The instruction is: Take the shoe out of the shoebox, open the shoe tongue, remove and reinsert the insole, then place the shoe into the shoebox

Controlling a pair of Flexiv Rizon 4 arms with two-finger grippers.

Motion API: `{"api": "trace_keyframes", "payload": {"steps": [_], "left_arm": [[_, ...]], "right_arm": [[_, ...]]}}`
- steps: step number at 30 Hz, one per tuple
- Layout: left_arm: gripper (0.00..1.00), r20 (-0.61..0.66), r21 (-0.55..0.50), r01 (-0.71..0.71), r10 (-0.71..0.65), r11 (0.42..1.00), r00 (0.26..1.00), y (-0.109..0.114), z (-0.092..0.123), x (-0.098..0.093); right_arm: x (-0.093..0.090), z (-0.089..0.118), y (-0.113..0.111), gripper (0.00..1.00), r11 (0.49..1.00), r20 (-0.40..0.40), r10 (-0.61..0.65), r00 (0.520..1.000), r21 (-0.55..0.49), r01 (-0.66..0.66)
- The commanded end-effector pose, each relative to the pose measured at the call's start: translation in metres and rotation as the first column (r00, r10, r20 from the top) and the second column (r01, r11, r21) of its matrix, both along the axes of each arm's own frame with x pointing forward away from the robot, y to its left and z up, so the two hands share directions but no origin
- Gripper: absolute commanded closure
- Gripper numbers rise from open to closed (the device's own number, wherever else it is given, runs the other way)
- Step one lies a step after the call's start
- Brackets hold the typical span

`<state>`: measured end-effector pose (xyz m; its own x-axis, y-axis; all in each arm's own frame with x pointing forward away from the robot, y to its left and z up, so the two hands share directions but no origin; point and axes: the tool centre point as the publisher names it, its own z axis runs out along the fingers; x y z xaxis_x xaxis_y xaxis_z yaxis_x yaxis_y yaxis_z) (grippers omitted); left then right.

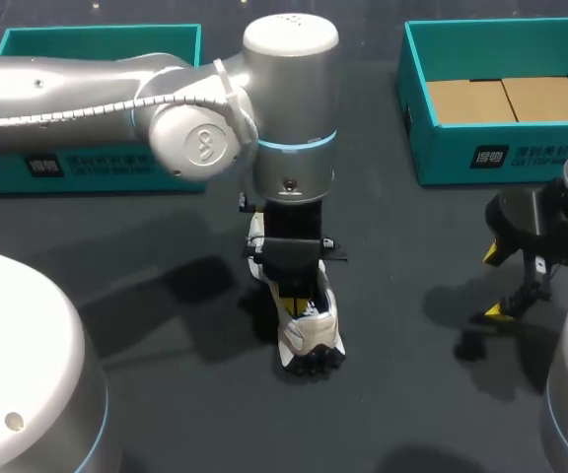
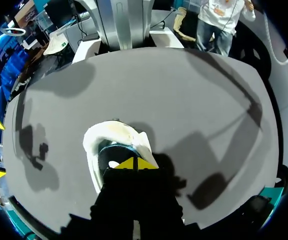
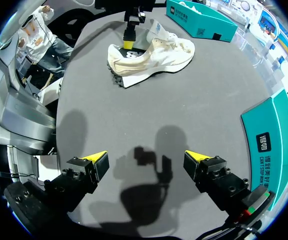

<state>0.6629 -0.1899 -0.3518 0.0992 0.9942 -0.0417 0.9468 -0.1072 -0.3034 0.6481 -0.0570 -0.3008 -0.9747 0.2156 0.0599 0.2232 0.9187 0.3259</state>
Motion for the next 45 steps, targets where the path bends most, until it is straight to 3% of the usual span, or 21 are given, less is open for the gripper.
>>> {"api": "trace_keyframes", "payload": {"steps": [1, 6, 14, 26, 32, 40, 45], "left_arm": [[1.0, -0.005, 0.015, -0.002, 0.002, 1.0, 1.0, -0.004, -0.011, 0.0], [1.0, -0.013, 0.025, -0.011, 0.011, 1.0, 1.0, -0.005, -0.017, -0.002], [1.0, 0.021, -0.016, -0.01, 0.011, 1.0, 1.0, -0.005, 0.0, -0.006], [1.0, 0.042, 0.075, -0.077, 0.074, 0.994, 0.996, -0.008, -0.044, -0.003], [1.0, 0.069, 0.059, -0.12, 0.116, 0.991, 0.991, -0.015, -0.056, 0.0], [1.0, 0.132, -0.031, -0.146, 0.149, 0.989, 0.98, -0.021, -0.017, 0.005], [1.0, 0.195, -0.006, -0.153, 0.152, 0.988, 0.969, -0.018, -0.006, 0.006]], "right_arm": [[-0.002, 0.0, 0.0, 0.0, 1.0, 0.003, -0.001, 1.0, -0.001, 0.001], [-0.002, 0.0, 0.0, 0.0, 1.0, 0.003, -0.001, 1.0, -0.001, 0.001], [-0.002, 0.0, 0.0, 0.0, 1.0, 0.003, -0.001, 1.0, -0.001, 0.001], [-0.002, 0.0, 0.0, 0.0, 1.0, 0.003, -0.001, 1.0, -0.001, 0.001], [-0.002, 0.0, 0.0, 0.0, 1.0, 0.003, -0.001, 1.0, -0.001, 0.001], [-0.002, 0.0, 0.0, 0.0, 1.0, 0.003, -0.001, 1.0, -0.001, 0.001], [-0.002, 0.0, 0.0, 0.0, 1.0, 0.003, -0.001, 1.0, -0.001, 0.001]]}}
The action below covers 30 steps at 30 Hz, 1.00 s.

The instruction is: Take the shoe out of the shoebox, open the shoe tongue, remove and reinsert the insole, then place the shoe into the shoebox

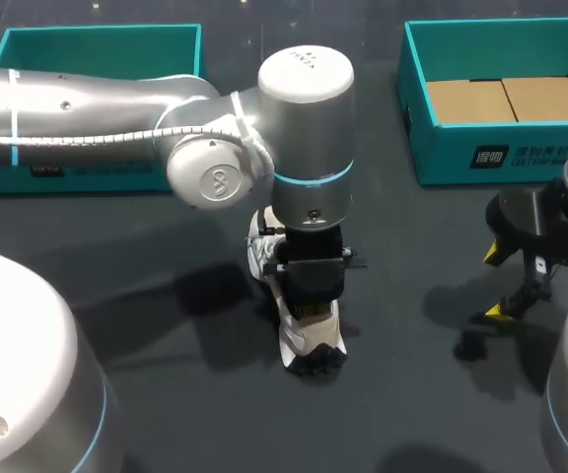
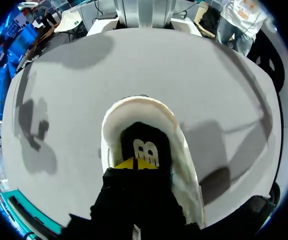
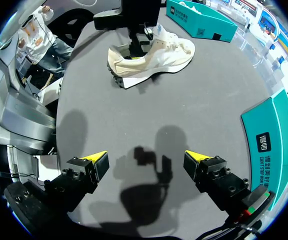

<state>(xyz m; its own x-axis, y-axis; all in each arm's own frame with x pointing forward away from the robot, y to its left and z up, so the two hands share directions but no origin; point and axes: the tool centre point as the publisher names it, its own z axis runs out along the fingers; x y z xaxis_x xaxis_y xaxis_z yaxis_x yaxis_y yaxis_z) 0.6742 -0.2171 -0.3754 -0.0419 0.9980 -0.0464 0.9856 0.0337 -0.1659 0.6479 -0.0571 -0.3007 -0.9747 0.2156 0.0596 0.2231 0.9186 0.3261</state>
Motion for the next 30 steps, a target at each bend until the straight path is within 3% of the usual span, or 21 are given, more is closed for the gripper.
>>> {"api": "trace_keyframes", "payload": {"steps": [1, 12, 20, 24, 30], "left_arm": [[1.0, 0.069, 0.034, -0.016, 0.014, 0.999, 0.998, 0.011, 0.017, -0.005], [1.0, 0.067, 0.164, -0.048, 0.038, 0.985, 0.997, 0.022, -0.01, -0.003], [1.0, 0.0, 0.176, -0.059, 0.06, 0.983, 0.998, 0.017, -0.037, 0.002], [1.0, 0.005, 0.126, -0.083, 0.083, 0.989, 0.997, 0.013, -0.031, 0.004], [1.0, 0.005, 0.022, -0.073, 0.073, 0.997, 0.997, 0.008, 0.004, -0.001]], "right_arm": [[-0.002, 0.0, 0.0, 0.0, 1.0, 0.003, -0.001, 1.0, -0.002, 0.001], [-0.002, 0.0, 0.0, 0.0, 1.0, 0.003, -0.001, 1.0, -0.002, 0.001], [-0.002, 0.0, 0.0, 0.0, 1.0, 0.003, -0.001, 1.0, -0.002, 0.001], [-0.002, 0.0, 0.0, 0.0, 1.0, 0.003, -0.001, 1.0, -0.002, 0.001], [-0.002, 0.0, 0.0, 0.0, 1.0, 0.003, -0.001, 1.0, -0.002, 0.001]]}}
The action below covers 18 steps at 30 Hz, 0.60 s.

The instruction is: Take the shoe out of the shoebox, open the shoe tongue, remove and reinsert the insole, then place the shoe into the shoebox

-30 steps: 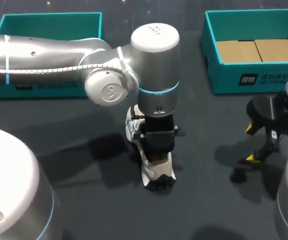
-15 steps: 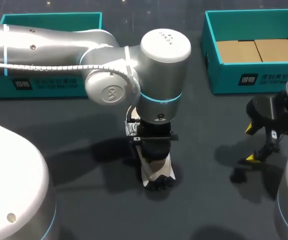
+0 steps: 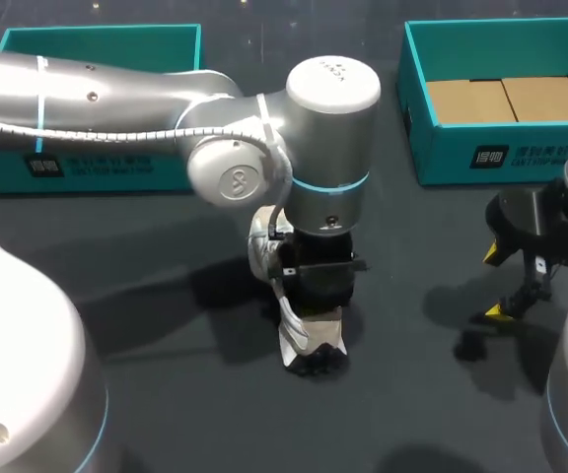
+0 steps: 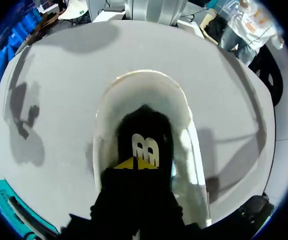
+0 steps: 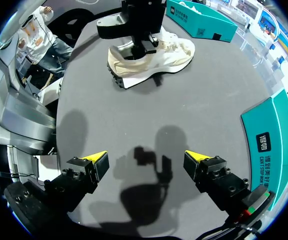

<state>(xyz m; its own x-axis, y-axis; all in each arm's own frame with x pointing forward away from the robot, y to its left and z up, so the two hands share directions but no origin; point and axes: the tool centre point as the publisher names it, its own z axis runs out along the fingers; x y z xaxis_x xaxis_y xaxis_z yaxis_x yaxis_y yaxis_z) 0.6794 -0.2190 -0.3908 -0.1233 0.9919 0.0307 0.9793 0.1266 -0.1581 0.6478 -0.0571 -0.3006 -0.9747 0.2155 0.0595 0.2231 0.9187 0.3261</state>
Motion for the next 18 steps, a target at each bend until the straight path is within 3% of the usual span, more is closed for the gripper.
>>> {"api": "trace_keyframes", "payload": {"steps": [1, 5, 12, 18], "left_arm": [[1.0, 0.005, -0.067, 0.015, -0.015, 0.998, 1.0, 0.008, 0.024, -0.009], [1.0, -0.017, -0.098, 0.042, -0.044, 0.994, 0.999, 0.001, 0.029, -0.019], [1.0, -0.062, -0.04, 0.065, -0.067, 0.997, 0.996, -0.007, 0.003, -0.033], [1.0, -0.057, 0.004, 0.034, -0.034, 0.999, 0.998, 0.0, -0.016, -0.028]], "right_arm": [[-0.002, 0.0, 0.0, 0.0, 1.0, 0.003, -0.001, 1.0, -0.001, 0.001], [-0.002, 0.0, 0.0, 0.0, 1.0, 0.003, -0.001, 1.0, -0.001, 0.001], [-0.002, 0.0, 0.0, 0.0, 1.0, 0.003, -0.001, 1.0, -0.001, 0.001], [-0.002, 0.0, 0.0, 0.0, 1.0, 0.003, -0.001, 1.0, -0.001, 0.001]]}}
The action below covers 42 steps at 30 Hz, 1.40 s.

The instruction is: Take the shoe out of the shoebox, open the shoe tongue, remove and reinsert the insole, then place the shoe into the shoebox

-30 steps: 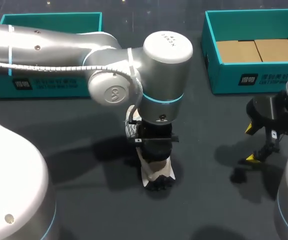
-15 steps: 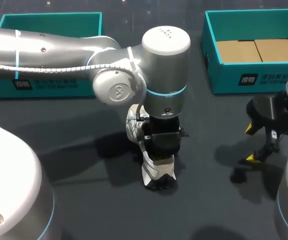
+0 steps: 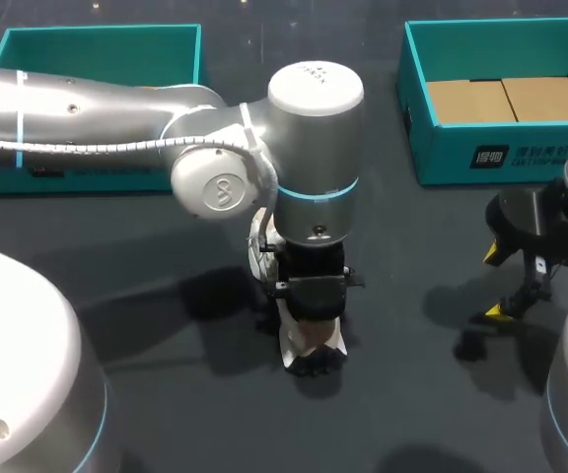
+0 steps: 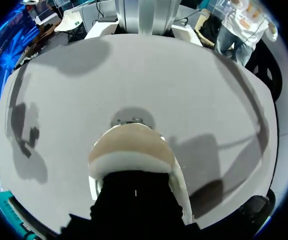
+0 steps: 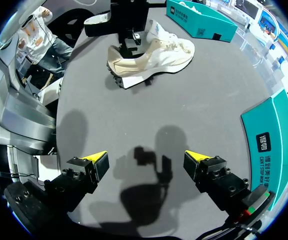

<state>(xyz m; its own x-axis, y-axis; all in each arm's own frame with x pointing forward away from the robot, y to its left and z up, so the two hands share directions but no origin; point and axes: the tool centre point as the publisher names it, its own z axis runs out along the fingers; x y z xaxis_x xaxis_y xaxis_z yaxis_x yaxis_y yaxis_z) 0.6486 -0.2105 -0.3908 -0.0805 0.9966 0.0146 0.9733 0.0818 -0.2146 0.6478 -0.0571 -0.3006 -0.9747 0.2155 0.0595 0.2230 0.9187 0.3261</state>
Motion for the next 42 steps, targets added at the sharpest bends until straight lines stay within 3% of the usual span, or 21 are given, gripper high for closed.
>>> {"api": "trace_keyframes", "payload": {"steps": [1, 7, 20, 30, 31, 35, 42], "left_arm": [[1.0, 0.009, 0.033, -0.02, 0.02, 0.999, 1.0, -0.007, -0.018, 0.006], [1.0, 0.04, 0.038, -0.061, 0.06, 0.997, 0.997, -0.002, -0.016, 0.02], [1.0, 0.216, -0.026, -0.062, 0.066, 0.998, 0.974, 0.002, 0.046, 0.017], [1.0, 0.291, -0.033, -0.106, 0.111, 0.994, 0.95, 0.003, 0.052, 0.034], [0.98, 0.303, -0.03, -0.112, 0.116, 0.993, 0.946, 0.003, 0.052, 0.037], [0.69, 0.311, -0.027, -0.118, 0.12, 0.993, 0.943, 0.003, 0.051, 0.043], [0.71, 0.303, -0.017, -0.111, 0.111, 0.994, 0.947, 0.005, 0.044, 0.043]], "right_arm": [[-0.002, 0.0, 0.0, 0.0, 1.0, 0.003, -0.001, 1.0, -0.002, 0.001], [-0.002, 0.0, 0.0, 0.0, 1.0, 0.003, -0.001, 1.0, -0.002, 0.001], [-0.002, 0.0, 0.0, 0.0, 1.0, 0.003, -0.001, 1.0, -0.002, 0.001], [-0.002, 0.0, 0.0, 0.0, 1.0, 0.003, -0.001, 1.0, -0.002, 0.001], [-0.002, 0.0, 0.0, 0.0, 1.0, 0.003, -0.001, 1.0, -0.002, 0.001], [-0.002, 0.0, 0.0, 0.0, 1.0, 0.003, -0.001, 1.0, -0.002, 0.001], [-0.002, 0.0, 0.0, 0.0, 1.0, 0.003, -0.001, 1.0, -0.002, 0.001]]}}
